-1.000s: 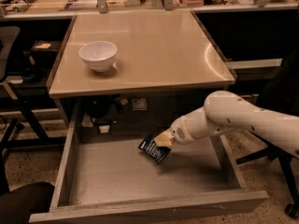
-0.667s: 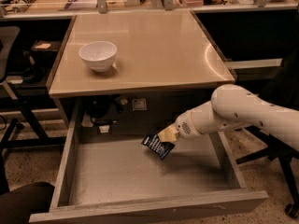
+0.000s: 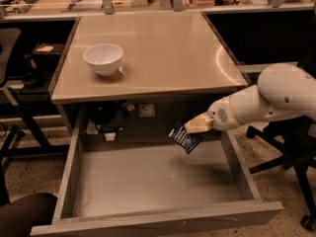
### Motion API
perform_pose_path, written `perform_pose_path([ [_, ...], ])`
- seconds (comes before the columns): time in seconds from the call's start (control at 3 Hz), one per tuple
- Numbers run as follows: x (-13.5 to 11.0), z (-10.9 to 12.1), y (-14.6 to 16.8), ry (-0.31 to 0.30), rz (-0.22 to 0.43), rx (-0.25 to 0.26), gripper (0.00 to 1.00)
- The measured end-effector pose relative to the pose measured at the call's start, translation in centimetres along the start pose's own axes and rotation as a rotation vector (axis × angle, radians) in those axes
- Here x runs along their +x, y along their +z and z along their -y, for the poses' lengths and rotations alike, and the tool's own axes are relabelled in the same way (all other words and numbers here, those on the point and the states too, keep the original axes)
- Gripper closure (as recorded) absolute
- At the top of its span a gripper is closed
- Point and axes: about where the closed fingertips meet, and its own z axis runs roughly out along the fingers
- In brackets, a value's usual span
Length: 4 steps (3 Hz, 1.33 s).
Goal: Pick rxbar blueberry from top drawer and place on counter
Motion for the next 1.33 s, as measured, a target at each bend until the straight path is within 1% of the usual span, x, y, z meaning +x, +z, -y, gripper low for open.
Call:
perform_pose_path([
  [0.33, -1.7, 0.2, -4.2, 0.025, 0.027, 0.013, 1.0],
  [0.67, -4.1, 0.3, -7.3, 0.028, 0.071, 0.024, 1.0],
  [1.0, -6.9, 0.5, -9.2, 0.025, 0.111, 0.028, 1.0],
  [1.33, -9.7, 0.8, -10.0, 0.018, 0.141, 0.027, 1.0],
])
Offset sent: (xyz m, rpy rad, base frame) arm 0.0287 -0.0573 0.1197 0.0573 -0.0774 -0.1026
